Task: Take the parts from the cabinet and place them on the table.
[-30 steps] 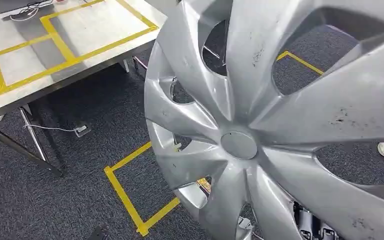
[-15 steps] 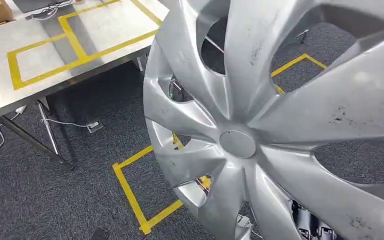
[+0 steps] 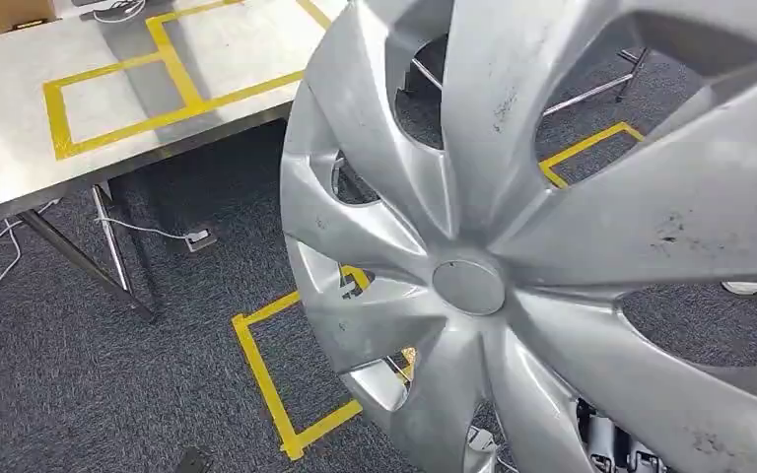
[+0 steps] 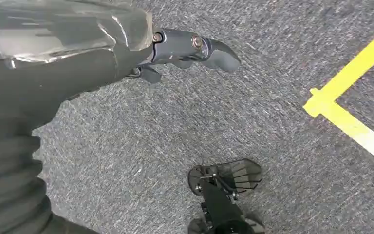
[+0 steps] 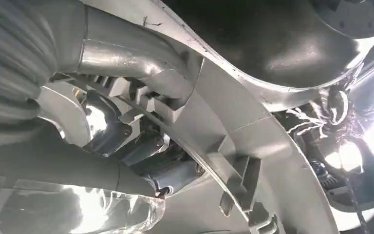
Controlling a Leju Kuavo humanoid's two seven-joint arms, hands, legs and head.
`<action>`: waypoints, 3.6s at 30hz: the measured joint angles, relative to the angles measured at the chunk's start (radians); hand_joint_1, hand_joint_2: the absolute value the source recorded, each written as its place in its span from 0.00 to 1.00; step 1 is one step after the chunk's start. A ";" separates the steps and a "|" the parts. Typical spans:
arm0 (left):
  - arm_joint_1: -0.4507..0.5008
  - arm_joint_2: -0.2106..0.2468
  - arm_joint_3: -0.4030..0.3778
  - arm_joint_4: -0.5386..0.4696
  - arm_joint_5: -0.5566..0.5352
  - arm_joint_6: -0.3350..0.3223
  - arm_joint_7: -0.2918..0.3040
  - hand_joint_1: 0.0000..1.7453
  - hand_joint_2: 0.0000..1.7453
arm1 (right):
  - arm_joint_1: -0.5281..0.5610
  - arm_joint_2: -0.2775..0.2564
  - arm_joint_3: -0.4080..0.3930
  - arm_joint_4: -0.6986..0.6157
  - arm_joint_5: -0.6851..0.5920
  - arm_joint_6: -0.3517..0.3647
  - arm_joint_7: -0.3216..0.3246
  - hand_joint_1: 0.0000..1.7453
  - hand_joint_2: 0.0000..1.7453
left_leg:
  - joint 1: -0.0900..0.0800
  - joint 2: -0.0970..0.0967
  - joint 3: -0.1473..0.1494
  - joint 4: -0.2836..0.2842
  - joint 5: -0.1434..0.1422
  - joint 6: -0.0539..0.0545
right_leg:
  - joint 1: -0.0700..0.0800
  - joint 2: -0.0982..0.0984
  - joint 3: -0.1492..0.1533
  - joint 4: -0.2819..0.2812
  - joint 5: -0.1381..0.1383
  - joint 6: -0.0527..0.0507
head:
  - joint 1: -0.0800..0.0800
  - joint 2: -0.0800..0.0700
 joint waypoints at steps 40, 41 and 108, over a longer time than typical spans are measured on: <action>0.015 -0.005 0.013 -0.003 -0.019 0.011 -0.010 0.00 1.00 | 0.005 -0.015 0.010 0.005 -0.005 -0.009 0.000 1.00 1.00 | 0.008 -0.010 0.051 0.025 -0.074 -0.042 | -0.018 0.009 0.120 -0.307 0.149 -0.003 | -0.004 0.000; 0.015 -0.005 0.013 -0.003 -0.019 0.011 -0.011 0.00 1.00 | 0.004 -0.015 0.010 0.004 -0.006 -0.009 0.000 1.00 1.00 | 0.008 -0.005 0.036 0.057 -0.068 -0.046 | -0.017 0.009 0.128 -0.309 0.143 -0.011 | -0.003 0.000; 0.035 -0.002 0.040 -0.024 -0.035 0.030 -0.006 0.00 1.00 | 0.007 -0.001 0.029 0.026 -0.058 -0.008 0.000 1.00 1.00 | 0.007 0.001 -0.172 0.309 -0.099 -0.051 | -0.002 0.019 0.203 -0.332 0.095 -0.028 | -0.012 0.000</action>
